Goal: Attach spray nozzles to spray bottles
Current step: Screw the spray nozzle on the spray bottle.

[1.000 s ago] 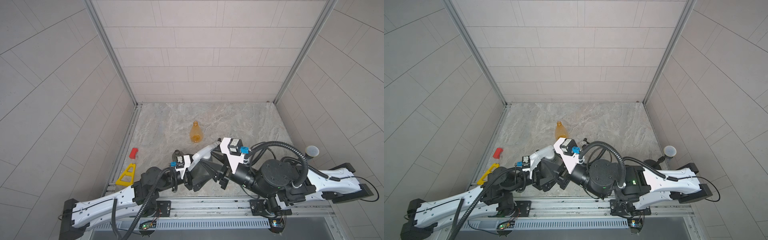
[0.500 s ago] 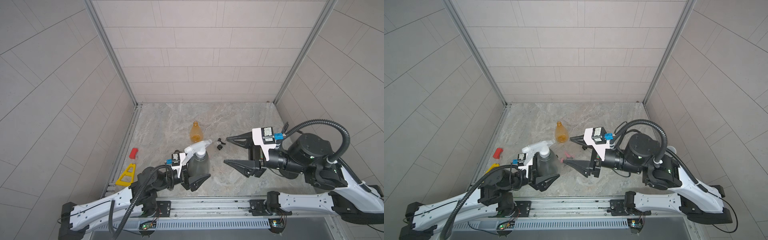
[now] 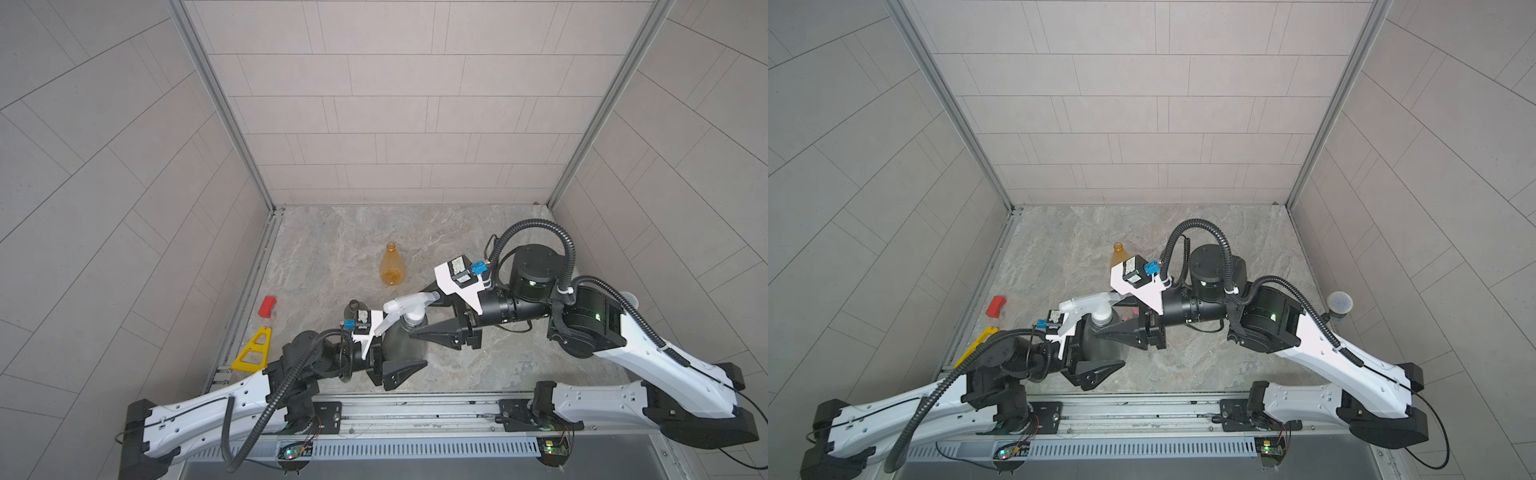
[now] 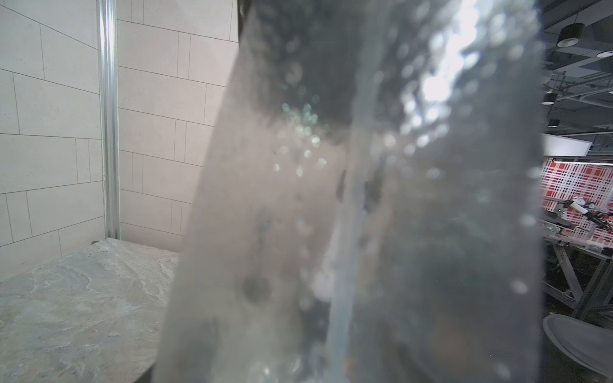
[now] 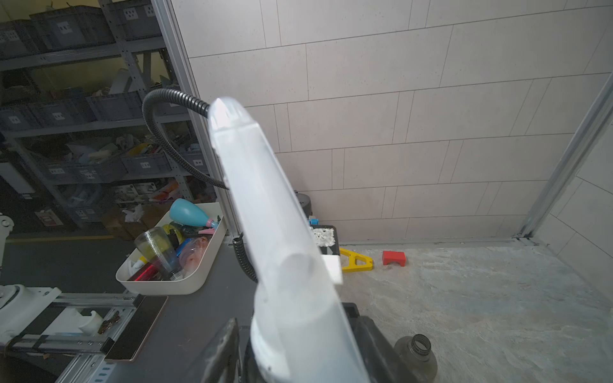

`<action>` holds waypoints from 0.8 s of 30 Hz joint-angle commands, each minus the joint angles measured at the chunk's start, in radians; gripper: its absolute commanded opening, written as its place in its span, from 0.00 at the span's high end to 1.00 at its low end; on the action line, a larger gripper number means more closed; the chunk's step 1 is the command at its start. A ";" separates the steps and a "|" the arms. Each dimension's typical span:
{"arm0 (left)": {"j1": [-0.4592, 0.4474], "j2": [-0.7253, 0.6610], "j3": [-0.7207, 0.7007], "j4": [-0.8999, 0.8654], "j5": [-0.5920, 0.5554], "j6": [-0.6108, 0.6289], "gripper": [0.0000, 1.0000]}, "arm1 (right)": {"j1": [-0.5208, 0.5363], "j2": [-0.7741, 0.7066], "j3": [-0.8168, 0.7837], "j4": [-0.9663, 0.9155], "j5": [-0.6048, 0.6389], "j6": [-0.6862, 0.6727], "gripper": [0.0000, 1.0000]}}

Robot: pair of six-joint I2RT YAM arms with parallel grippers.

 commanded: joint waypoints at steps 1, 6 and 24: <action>0.003 -0.003 0.029 0.047 0.019 -0.006 1.00 | -0.002 -0.018 0.009 0.070 -0.052 0.023 0.44; 0.003 -0.008 0.025 0.045 0.011 -0.001 1.00 | -0.002 -0.001 0.006 0.097 -0.072 0.047 0.50; 0.003 -0.021 0.064 -0.024 -0.149 0.046 1.00 | 0.046 -0.033 -0.068 0.064 0.142 0.077 0.78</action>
